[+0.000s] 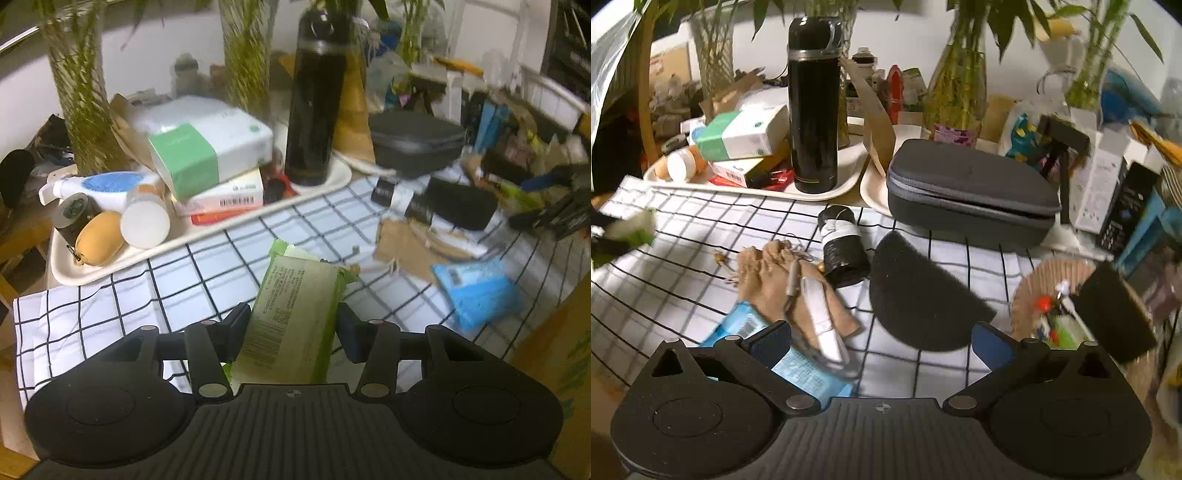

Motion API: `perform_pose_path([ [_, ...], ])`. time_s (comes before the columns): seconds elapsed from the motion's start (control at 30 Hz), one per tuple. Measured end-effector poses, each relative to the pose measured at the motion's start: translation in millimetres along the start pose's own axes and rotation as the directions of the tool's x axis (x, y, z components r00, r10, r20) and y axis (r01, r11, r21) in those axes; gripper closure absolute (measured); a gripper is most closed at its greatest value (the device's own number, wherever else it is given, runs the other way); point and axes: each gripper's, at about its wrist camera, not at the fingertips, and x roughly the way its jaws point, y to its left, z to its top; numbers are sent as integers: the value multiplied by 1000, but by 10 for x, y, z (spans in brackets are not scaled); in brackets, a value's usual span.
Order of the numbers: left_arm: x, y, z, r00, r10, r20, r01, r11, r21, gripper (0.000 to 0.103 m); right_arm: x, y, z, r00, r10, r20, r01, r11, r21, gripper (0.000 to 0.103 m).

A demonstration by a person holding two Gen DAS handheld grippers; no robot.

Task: Organize soft objects
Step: 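Close the left gripper on the green wipes pack and lift it, then grasp the black foam pad with the right gripper while the left gripper holds the wipes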

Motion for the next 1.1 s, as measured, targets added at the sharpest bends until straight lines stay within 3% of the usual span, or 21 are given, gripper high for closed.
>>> perform_pose_path([
  [0.23,0,3,-15,1000,-17,16,17,1000,2,54,349,-55,61,999,-54,1,54,995,-84,0],
  [0.57,-12,21,-17,999,-39,25,39,999,-18,55,776,-228,153,998,-54,-33,51,997,-66,1],
  [0.7,22,-7,-35,999,-38,14,38,999,2,55,857,-357,197,999,-9,-52,9,1000,8,10],
  [0.9,23,-32,-40,999,-35,22,35,999,12,55,899,-283,219,996,-9,-88,7,1000,-23,24],
  [1.1,-104,-24,-27,998,-26,63,27,999,-19,55,691,-254,280,998,10,-69,-10,1000,-2,27],
])
